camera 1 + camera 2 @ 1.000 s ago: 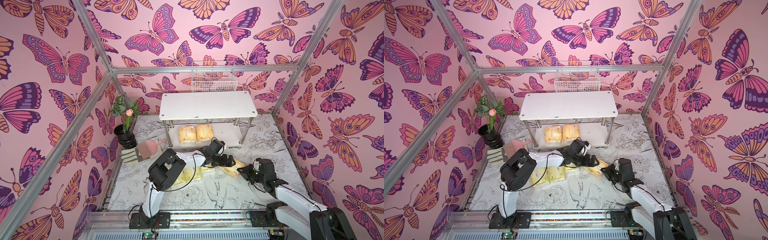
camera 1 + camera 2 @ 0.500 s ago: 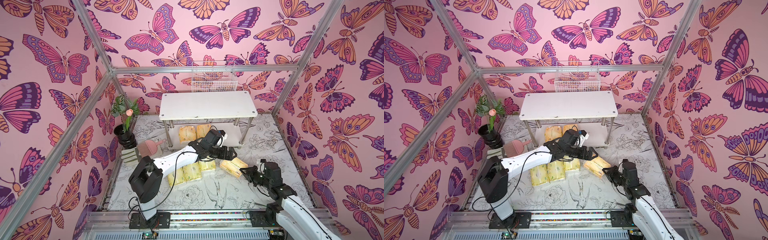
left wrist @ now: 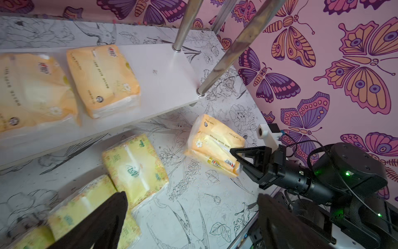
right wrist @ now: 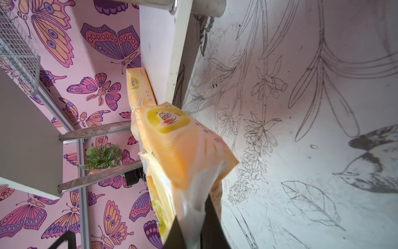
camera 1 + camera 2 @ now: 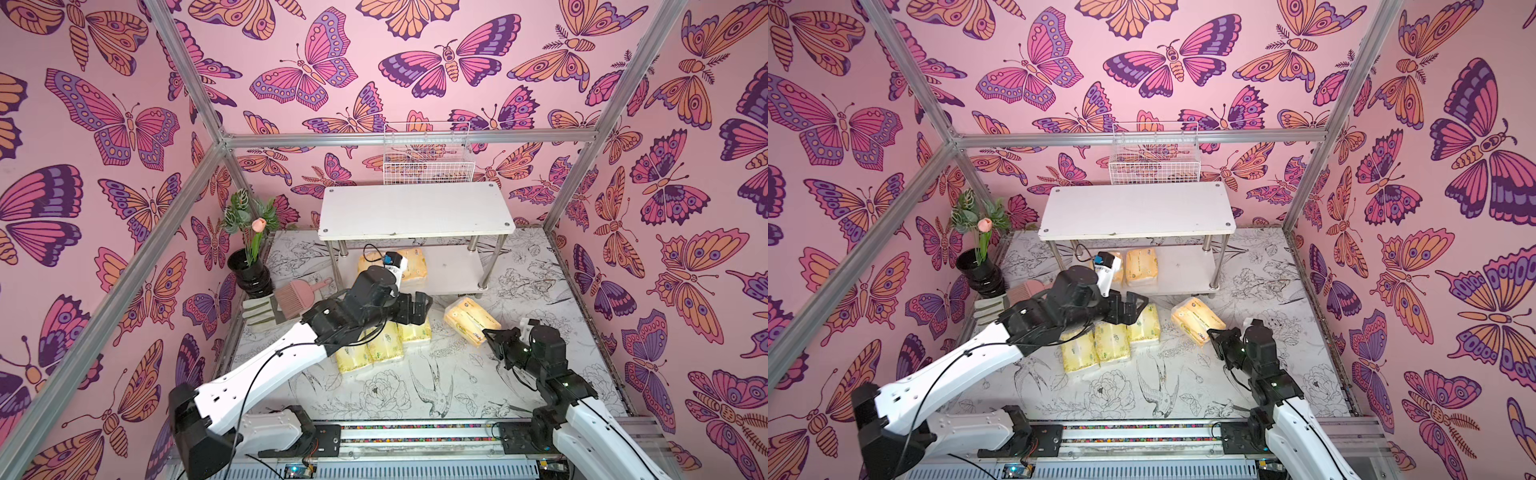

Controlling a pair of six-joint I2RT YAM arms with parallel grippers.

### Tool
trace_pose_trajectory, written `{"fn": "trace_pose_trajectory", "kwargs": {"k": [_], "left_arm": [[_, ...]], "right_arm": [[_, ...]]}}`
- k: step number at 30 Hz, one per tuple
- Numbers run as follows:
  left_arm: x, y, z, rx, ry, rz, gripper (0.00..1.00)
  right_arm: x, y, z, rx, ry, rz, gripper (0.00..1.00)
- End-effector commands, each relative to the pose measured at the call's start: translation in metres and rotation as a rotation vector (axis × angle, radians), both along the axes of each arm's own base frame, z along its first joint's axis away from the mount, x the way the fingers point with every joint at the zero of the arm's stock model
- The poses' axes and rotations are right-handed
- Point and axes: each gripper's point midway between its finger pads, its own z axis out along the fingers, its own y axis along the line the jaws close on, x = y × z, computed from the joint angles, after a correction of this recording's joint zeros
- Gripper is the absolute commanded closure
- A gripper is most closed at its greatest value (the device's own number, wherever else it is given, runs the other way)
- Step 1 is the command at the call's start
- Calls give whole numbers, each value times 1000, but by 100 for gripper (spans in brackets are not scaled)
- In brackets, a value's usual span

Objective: Place the tissue boxes on the shelf by color
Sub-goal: Pick up the box of tissues from the center of the board, then place a box of tissues on the shelf.

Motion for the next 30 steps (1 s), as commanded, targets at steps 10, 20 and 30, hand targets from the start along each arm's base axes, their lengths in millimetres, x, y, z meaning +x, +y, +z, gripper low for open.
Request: {"fn": "trace_pose_trajectory", "kwargs": {"k": [10, 20, 30], "left_arm": [[-20, 108, -34, 151, 11, 298, 0], [-32, 144, -36, 167, 20, 384, 0], [-42, 156, -37, 156, 40, 409, 0]], "right_arm": [[76, 14, 63, -41, -196, -297, 100], [120, 28, 62, -69, -181, -509, 100], [155, 70, 43, 10, -116, -623, 100]]}}
